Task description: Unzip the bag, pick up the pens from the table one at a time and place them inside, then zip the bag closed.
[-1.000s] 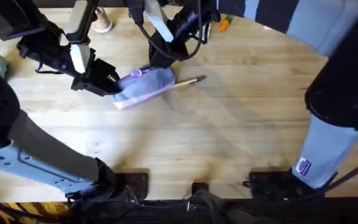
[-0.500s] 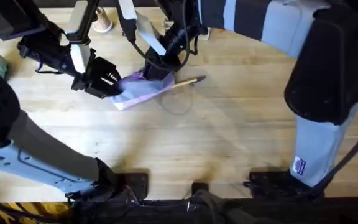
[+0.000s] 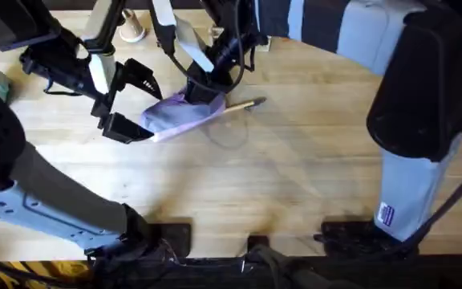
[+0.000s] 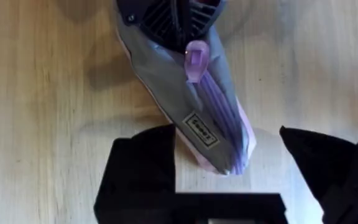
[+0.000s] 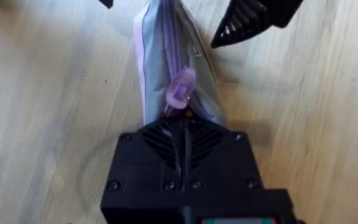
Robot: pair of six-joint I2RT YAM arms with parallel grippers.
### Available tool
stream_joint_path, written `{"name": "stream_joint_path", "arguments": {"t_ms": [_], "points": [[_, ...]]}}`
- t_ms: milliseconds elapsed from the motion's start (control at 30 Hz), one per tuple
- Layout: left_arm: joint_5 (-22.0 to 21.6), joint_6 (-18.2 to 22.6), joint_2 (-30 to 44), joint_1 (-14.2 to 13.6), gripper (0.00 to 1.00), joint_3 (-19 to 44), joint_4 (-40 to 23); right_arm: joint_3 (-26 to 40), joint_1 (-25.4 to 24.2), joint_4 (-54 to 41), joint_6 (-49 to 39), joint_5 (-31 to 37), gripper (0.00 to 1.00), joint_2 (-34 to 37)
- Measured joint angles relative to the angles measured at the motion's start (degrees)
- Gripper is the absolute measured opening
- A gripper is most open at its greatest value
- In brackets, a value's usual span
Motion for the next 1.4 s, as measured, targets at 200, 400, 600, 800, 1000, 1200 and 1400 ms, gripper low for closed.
{"name": "stream_joint_path", "arguments": {"t_ms": [200,400,600,800,1000,1200,1400], "points": [[0.00,0.00,-2.91,2.96,0.995,5.21,-6.80,0.00,0.04,0.01,0.00,0.00,0.033,0.00],[0.89,-0.15,-12.14,9.72,0.995,13.49,-15.92,0.00,0.04,0.00,0.02,0.00,0.032,0.00],[2.22,-5.16,-21.06,14.78,0.995,15.10,-16.30,0.00,0.04,0.00,0.00,0.00,0.033,0.00],[2.58,-7.87,-26.90,15.04,0.993,15.10,-16.13,0.00,0.04,0.00,0.00,0.00,0.033,0.00],[2.58,-8.76,-26.99,15.04,0.993,15.08,-16.13,0.00,0.21,0.00,0.00,0.21,0.033,0.00],[2.59,-8.76,-26.99,15.04,0.993,15.08,-16.13,0.00,0.31,-0.02,-0.01,0.94,0.628,0.00],[2.60,-8.79,-26.99,15.04,0.993,15.08,-16.13,0.02,0.31,-0.22,0.02,0.83,0.995,0.00]]}}
